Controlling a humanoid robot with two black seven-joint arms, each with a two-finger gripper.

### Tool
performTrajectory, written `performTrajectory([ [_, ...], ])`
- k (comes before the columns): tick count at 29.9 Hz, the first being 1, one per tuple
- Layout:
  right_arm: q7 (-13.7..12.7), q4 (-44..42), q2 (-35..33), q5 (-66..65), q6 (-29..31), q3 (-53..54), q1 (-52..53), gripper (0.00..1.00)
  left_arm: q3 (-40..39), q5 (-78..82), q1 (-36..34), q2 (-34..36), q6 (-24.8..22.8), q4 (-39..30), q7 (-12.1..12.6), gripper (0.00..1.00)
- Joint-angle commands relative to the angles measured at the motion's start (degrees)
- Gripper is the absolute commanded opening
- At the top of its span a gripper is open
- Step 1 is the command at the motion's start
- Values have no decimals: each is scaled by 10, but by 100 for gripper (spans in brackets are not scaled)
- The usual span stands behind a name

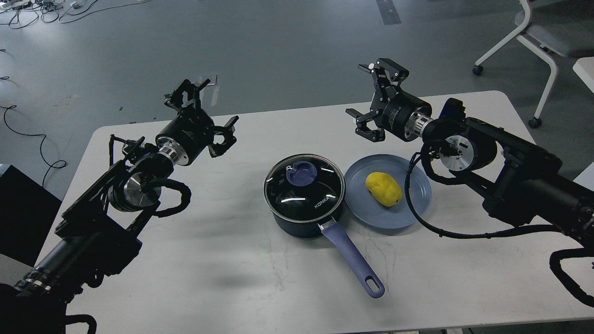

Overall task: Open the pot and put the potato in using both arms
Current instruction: 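Move the left gripper up and toward the glass pot lid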

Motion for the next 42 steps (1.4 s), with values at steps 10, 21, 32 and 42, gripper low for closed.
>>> performTrajectory([
  [10, -8, 17, -43, 4, 64, 52, -40, 100, 1, 0, 11, -32, 2, 0, 0, 99],
  [21, -9, 26, -57, 19, 62, 54, -36, 100, 11, 3, 11, -40, 0, 6, -2, 99],
  [32, -8, 22, -70, 17, 51, 14, -8, 100, 13, 97, 16, -51, 6, 11, -16, 99],
  [42, -7, 16, -63, 14, 30, 14, -7, 100, 20, 99, 4, -77, 79, 13, -26, 99],
])
